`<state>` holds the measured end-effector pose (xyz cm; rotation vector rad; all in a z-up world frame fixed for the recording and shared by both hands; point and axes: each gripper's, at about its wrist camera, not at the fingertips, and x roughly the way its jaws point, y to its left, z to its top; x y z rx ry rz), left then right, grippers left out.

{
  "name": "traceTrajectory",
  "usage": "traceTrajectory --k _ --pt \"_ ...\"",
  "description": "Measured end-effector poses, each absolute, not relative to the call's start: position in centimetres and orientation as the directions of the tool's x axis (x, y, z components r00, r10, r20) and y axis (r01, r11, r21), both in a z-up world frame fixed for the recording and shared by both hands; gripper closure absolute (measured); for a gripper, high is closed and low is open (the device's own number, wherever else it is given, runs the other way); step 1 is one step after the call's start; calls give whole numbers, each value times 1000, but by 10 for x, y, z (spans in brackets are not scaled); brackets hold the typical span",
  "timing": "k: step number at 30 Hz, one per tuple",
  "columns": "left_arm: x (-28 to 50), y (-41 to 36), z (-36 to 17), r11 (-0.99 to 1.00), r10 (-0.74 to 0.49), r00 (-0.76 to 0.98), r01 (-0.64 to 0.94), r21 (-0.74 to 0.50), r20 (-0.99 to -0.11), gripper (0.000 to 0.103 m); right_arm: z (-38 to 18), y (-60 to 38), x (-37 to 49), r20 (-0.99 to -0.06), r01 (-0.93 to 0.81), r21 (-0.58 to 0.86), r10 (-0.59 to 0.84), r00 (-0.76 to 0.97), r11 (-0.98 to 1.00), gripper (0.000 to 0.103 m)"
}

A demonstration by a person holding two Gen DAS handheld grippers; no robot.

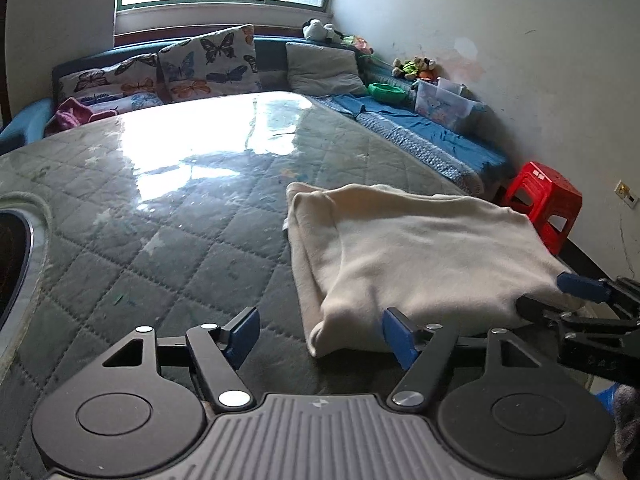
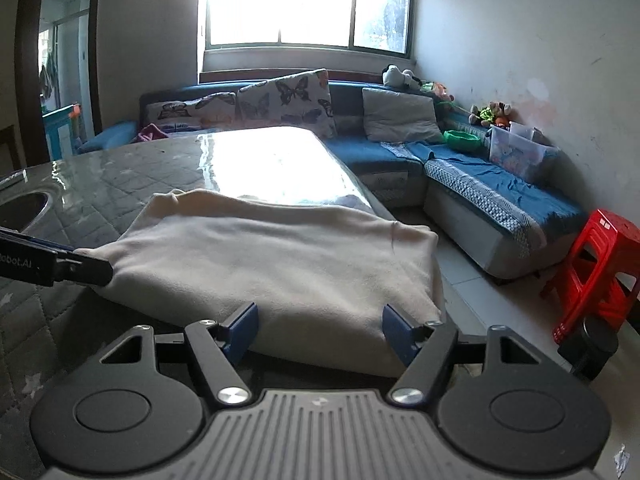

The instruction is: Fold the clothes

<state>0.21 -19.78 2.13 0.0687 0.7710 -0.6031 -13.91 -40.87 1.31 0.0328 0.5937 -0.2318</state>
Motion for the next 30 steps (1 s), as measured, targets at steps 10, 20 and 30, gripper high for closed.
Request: traceTrajectory --k 10,20,30 --pt "-1 -186 19 847 -451 564 514 -134 -691 14 16 -398 -138 -562 206 -14 -178 808 978 18" --pt "-4 -174 13 867 -411 577 486 -107 -705 2 16 -387 -146 -576 187 -1 -153 803 982 9" --pt "-3 -156 12 895 -362 603 437 -85 -711 0 13 -372 -148 -592 167 4 -133 795 986 5"
